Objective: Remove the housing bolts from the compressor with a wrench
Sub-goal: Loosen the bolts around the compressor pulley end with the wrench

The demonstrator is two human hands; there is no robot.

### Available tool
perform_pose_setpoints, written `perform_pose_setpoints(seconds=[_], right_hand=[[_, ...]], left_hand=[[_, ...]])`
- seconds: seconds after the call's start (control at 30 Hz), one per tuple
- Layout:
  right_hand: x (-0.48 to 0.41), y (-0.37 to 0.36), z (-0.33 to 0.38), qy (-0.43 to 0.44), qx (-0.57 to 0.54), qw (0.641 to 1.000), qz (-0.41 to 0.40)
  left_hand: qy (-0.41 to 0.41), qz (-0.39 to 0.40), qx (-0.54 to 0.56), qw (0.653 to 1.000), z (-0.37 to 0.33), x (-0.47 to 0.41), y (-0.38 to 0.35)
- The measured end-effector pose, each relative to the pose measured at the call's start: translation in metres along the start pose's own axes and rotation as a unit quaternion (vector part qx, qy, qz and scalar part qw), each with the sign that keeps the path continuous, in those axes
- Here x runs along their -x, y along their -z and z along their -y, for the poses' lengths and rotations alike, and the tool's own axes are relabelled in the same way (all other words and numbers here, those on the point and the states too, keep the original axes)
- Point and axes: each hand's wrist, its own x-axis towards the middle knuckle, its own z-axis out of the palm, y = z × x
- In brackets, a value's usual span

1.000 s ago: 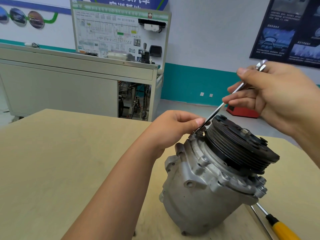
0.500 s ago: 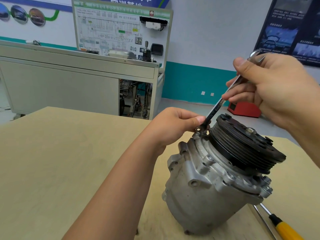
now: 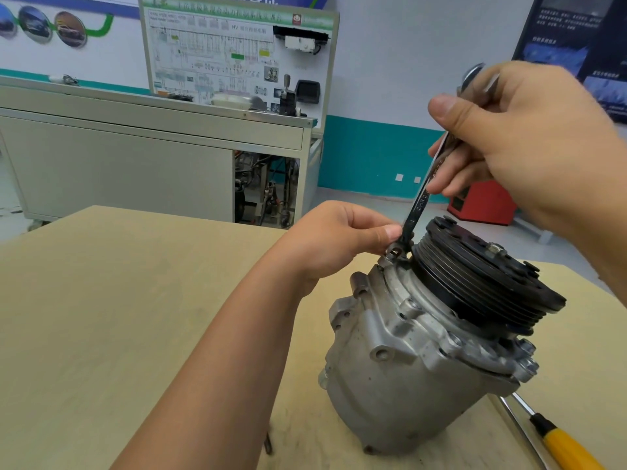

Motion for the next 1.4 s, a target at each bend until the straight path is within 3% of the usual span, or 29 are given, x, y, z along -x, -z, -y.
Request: perform_pose_setpoints(seconds=[0.43, 0.63, 1.0, 1.1, 1.23, 1.4], right_hand=[[-0.009, -0.011, -0.002, 0.014, 0.036, 0.999, 0.007], [-0.011, -0.004, -0.002, 0.007, 0.079, 0.996, 0.045], [-0.012, 0.038, -0.01, -0.055, -0.062, 0.981, 0.175], [-0.013, 0.046, -0.017, -0.065, -0.08, 0.975, 0.194], [-0.017, 0.053, -0.026, -0.076, -0.116, 0.963, 0.231], [-0.019, 0.057, -0.033, -0.093, -0.17, 0.948, 0.252]], left_hand=[[-0.01, 0.003, -0.002, 1.0, 0.003, -0.001, 0.003], [-0.042, 0.043, -0.01, 0.998, 0.004, 0.0, 0.004], [-0.08, 0.041, -0.024, 0.996, -0.012, -0.017, 0.005], [-0.083, 0.082, -0.019, 0.993, -0.021, -0.028, 0.006], [-0.06, 0.187, 0.063, 0.979, -0.028, -0.035, -0.002], [-0.028, 0.254, 0.148, 0.955, -0.028, -0.045, -0.008]])
